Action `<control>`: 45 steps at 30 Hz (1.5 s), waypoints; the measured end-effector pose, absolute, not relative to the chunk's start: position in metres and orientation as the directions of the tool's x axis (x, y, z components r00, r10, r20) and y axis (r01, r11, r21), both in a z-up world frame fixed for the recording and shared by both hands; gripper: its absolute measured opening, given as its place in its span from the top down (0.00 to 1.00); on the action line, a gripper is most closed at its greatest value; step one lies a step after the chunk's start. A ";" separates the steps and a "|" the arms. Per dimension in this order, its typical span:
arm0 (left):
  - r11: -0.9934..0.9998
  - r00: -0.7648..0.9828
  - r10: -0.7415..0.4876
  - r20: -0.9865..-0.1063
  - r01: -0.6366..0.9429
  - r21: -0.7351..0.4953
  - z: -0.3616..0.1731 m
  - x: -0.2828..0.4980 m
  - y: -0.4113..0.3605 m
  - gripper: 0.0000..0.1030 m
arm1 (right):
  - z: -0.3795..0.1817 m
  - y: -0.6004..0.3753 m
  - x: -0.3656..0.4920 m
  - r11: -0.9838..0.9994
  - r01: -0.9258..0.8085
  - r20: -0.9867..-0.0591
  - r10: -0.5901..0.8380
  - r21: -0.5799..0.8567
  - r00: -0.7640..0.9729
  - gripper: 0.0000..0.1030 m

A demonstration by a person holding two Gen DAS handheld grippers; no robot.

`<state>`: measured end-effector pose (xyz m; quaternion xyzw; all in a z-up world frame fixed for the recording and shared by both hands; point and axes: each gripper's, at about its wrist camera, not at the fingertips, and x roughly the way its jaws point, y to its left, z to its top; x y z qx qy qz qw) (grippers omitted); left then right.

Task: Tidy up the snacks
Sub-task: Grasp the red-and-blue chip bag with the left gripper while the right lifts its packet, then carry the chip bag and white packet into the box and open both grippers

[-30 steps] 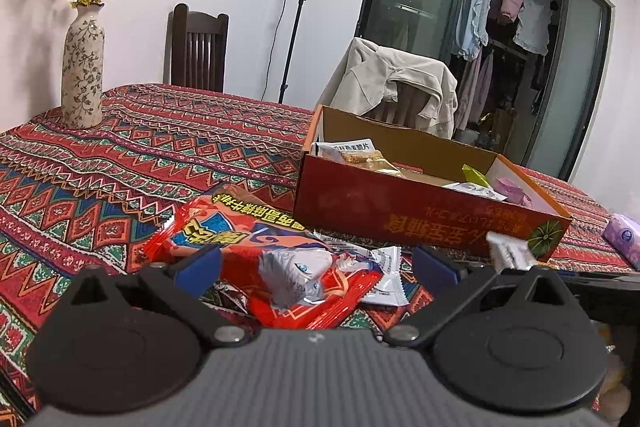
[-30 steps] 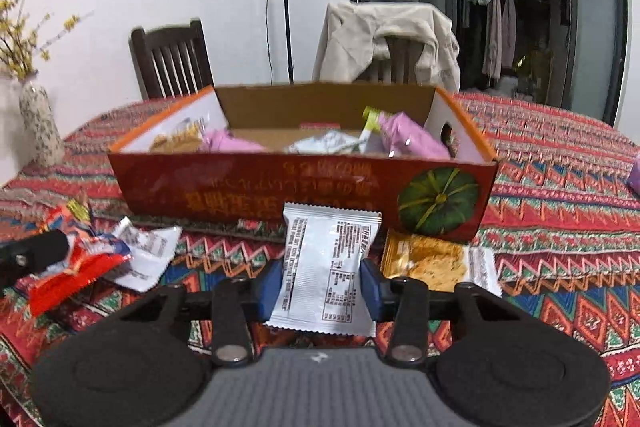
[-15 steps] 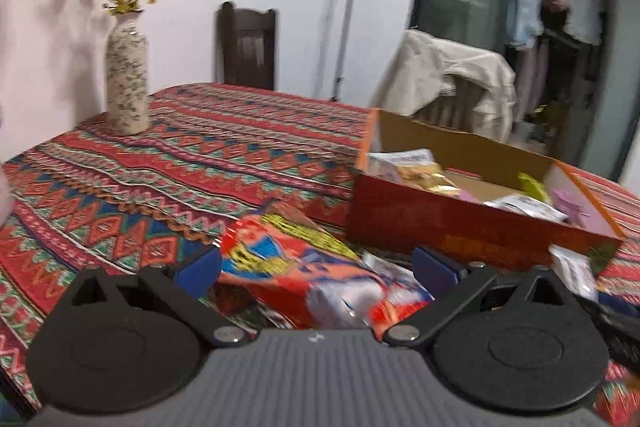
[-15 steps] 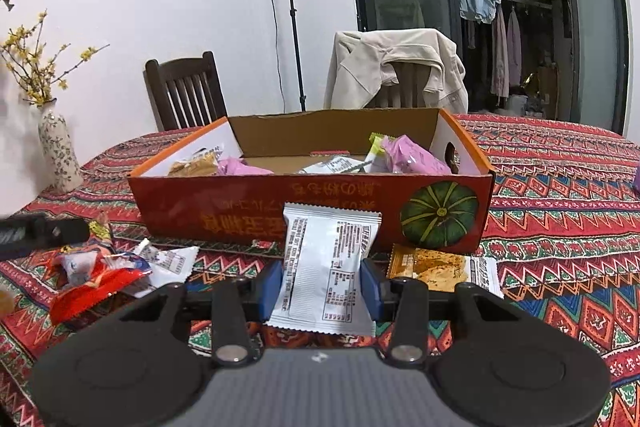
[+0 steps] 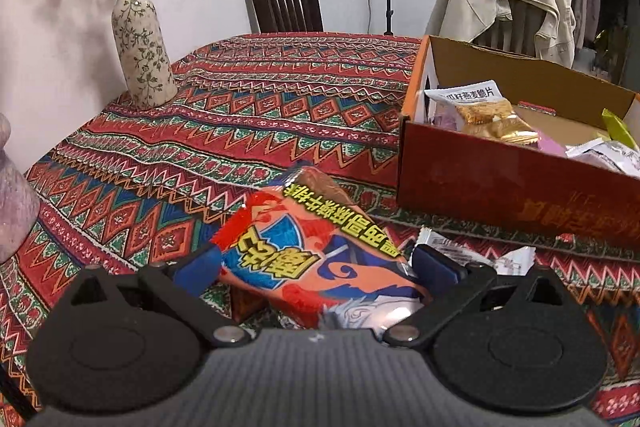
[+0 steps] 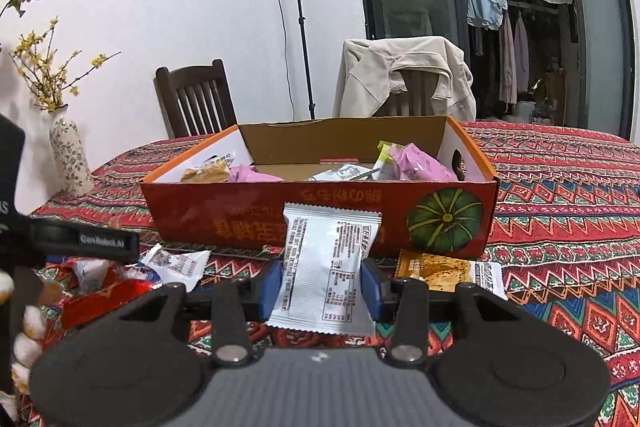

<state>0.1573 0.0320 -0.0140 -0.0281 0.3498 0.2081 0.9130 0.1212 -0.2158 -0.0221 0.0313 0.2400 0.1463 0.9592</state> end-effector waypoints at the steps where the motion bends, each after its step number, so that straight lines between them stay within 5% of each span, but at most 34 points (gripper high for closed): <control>1: 0.913 0.674 0.355 -0.648 -0.398 0.087 -0.015 0.155 0.033 0.00 | -0.022 -0.215 0.121 0.955 -0.267 -0.451 0.297 0.129 0.842 0.59; 21: 0.916 0.667 0.289 -0.687 -0.401 -0.003 -0.028 0.122 0.054 0.01 | -0.024 -0.212 0.122 0.957 -0.266 -0.464 0.287 0.113 0.838 0.58; 23: 0.921 0.682 0.279 -0.676 -0.390 -0.013 -0.028 0.117 0.053 0.08 | -0.025 -0.211 0.122 0.959 -0.261 -0.466 0.281 0.108 0.839 0.58; 25: 0.925 0.702 0.264 -0.661 -0.379 -0.033 -0.024 0.112 0.052 0.34 | -0.025 -0.211 0.122 0.959 -0.260 -0.466 0.281 0.109 0.839 0.58; 28: 0.933 0.729 0.221 -0.648 -0.352 -0.078 -0.021 0.107 0.054 0.40 | -0.025 -0.212 0.122 0.959 -0.259 -0.468 0.282 0.115 0.838 0.59; 45: 0.951 0.823 0.184 -0.537 -0.287 -0.113 0.001 0.083 0.046 0.41 | -0.022 -0.208 0.117 0.962 -0.259 -0.431 0.269 0.085 0.861 0.59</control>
